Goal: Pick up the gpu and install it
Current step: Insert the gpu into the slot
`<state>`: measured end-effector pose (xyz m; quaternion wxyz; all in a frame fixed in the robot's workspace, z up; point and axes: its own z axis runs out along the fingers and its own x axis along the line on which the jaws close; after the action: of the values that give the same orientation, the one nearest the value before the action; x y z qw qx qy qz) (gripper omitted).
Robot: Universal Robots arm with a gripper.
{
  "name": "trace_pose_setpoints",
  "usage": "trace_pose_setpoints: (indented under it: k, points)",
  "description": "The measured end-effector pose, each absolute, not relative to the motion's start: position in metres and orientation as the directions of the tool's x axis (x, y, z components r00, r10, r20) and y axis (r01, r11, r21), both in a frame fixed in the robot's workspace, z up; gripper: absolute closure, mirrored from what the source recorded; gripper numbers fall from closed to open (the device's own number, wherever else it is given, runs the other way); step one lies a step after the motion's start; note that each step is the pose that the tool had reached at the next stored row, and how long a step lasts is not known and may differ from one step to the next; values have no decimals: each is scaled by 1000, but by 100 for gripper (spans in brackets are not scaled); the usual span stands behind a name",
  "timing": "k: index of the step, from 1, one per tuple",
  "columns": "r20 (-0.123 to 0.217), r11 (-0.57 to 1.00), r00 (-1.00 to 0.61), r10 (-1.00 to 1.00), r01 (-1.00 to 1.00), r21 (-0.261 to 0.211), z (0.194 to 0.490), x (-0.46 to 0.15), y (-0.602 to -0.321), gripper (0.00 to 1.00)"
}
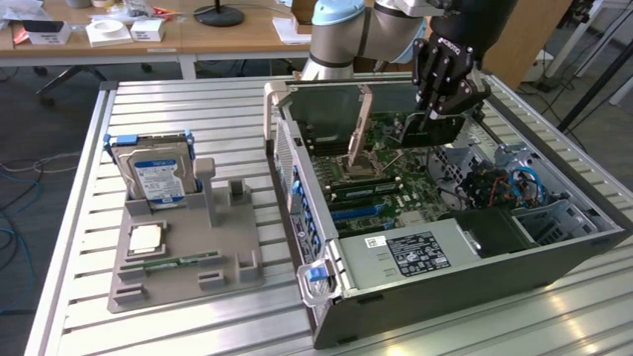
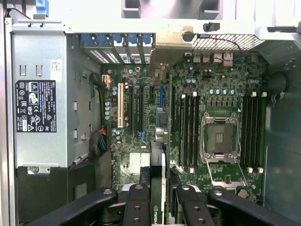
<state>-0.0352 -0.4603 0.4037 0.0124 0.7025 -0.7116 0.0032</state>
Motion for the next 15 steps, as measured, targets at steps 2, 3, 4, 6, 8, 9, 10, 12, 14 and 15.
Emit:
trace_pose_setpoints:
  k: [2, 3, 4, 6, 8, 9, 10, 12, 14, 15]
  points:
    - [21, 13, -13, -1000, -1000, 13, 400, -35, -460, 74]
    - [21, 13, -13, -1000, -1000, 13, 398, -35, -460, 74]
    - [21, 13, -13, -1000, -1000, 13, 396, -35, -460, 74]
    - [21, 13, -13, -1000, -1000, 13, 393, -36, -460, 74]
    - [21, 13, -13, -1000, -1000, 13, 389, -36, -460, 74]
    - [21, 13, -13, -1000, -1000, 13, 387, -36, -460, 74]
    - [21, 13, -13, -1000, -1000, 13, 386, -36, -460, 74]
    - [20, 13, -13, -1000, -1000, 13, 382, -36, -460, 74]
    - [20, 13, -13, -1000, -1000, 13, 378, -36, -460, 74]
    - [20, 13, -13, -1000, -1000, 13, 377, -36, -460, 74]
